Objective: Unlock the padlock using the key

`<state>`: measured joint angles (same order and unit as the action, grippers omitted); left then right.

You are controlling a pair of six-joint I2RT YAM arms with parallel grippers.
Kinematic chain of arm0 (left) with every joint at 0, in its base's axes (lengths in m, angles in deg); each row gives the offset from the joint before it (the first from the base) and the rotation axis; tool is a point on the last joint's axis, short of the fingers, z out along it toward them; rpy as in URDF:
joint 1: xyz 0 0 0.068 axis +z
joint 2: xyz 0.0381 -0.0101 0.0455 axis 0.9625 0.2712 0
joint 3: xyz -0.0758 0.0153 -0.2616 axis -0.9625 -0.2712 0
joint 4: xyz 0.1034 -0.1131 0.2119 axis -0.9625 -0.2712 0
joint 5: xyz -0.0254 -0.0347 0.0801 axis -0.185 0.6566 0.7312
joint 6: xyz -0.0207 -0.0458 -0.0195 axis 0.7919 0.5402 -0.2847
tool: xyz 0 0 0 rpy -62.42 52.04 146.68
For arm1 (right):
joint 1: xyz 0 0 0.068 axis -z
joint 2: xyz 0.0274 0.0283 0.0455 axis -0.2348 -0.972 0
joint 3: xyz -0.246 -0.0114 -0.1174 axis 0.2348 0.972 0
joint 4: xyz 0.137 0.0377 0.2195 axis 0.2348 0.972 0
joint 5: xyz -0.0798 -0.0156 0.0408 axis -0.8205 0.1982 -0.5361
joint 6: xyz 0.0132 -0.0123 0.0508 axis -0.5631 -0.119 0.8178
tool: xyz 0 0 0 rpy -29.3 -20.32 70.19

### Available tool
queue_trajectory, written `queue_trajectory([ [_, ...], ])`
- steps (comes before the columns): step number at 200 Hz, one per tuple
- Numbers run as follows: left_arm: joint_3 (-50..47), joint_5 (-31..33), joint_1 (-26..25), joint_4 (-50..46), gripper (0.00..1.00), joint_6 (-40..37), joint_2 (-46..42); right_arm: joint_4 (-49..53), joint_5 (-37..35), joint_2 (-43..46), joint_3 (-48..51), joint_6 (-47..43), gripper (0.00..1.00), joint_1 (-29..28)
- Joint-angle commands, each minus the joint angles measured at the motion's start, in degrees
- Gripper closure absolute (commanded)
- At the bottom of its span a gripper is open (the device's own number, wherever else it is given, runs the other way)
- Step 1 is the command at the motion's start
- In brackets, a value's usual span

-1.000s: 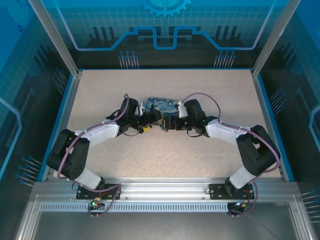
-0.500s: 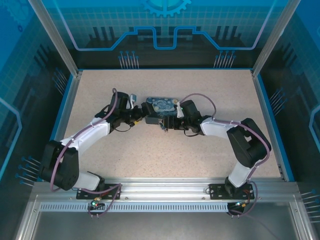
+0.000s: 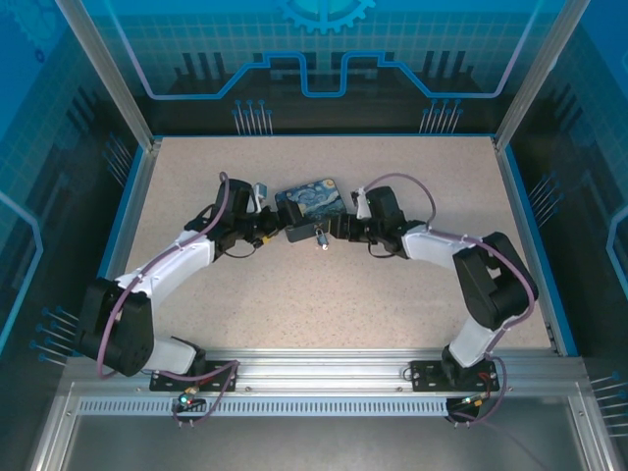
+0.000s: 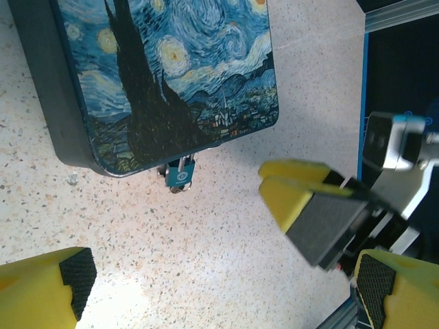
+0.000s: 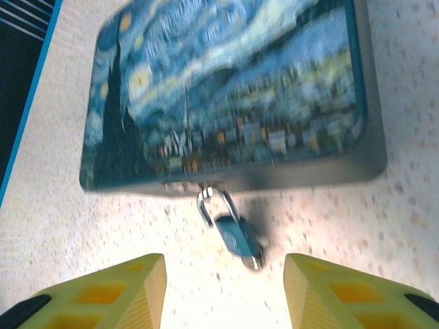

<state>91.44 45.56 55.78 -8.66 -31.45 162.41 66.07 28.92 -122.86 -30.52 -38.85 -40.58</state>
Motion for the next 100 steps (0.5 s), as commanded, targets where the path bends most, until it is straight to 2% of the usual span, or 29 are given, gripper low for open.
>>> queue_trajectory([
  [1, 2.23, 0.45, 0.29, -0.74, 0.01, -1.05, 0.62, -4.67, 0.18, 1.40, 4.55, -0.58, 0.51, -0.68],
  [100, 4.09, -0.70, 0.29, -1.62, 0.01, -2.33, 2.30, -8.26, 4.38, -7.61, 0.79, -7.72, 0.56, -0.90],
])
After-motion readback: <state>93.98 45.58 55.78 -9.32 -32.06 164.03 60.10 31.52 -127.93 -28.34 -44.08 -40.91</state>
